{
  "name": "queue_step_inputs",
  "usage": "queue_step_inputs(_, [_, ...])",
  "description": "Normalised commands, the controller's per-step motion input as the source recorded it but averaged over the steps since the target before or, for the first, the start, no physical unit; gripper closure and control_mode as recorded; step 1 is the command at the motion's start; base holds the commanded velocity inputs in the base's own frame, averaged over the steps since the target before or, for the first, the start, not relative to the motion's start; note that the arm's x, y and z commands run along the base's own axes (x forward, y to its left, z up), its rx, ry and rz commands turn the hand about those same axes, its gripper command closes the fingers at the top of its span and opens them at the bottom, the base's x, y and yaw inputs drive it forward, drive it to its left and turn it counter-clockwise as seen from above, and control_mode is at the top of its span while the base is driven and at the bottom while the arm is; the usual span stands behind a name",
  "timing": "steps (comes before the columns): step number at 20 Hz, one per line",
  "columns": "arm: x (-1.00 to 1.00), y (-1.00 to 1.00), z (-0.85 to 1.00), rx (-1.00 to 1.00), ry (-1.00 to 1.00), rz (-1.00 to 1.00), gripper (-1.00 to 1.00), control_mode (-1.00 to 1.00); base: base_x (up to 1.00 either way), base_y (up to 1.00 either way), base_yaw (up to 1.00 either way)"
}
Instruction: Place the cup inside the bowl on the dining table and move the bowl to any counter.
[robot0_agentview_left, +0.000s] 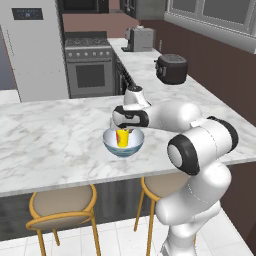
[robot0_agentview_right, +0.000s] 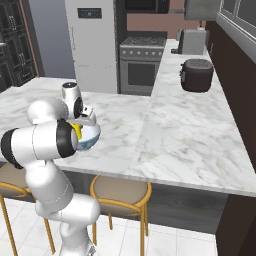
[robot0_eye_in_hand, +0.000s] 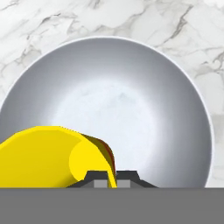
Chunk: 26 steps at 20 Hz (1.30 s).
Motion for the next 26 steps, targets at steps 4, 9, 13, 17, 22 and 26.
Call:
queue_step_inputs(4, [0.11,0.00,-0.06,0.00,0.00,0.00,1.00,-1.00,0.00,0.00,0.00])
queue_step_inputs(9, [0.09,0.00,-0.12,0.00,0.00,0.00,1.00,-1.00,0.00,0.00,0.00])
queue_step_inputs(13, [0.09,0.00,-0.18,0.00,0.00,0.00,1.00,-1.00,0.00,0.00,0.00])
queue_step_inputs(17, [0.08,0.00,-0.22,0.00,0.00,0.00,1.00,-1.00,0.00,0.00,0.00])
queue_step_inputs(22, [0.03,0.00,-0.21,0.00,0.00,0.00,1.00,-1.00,0.00,0.00,0.00])
queue_step_inputs(26, [0.00,0.00,-0.12,0.00,0.00,0.00,1.00,-1.00,0.00,0.00,0.00])
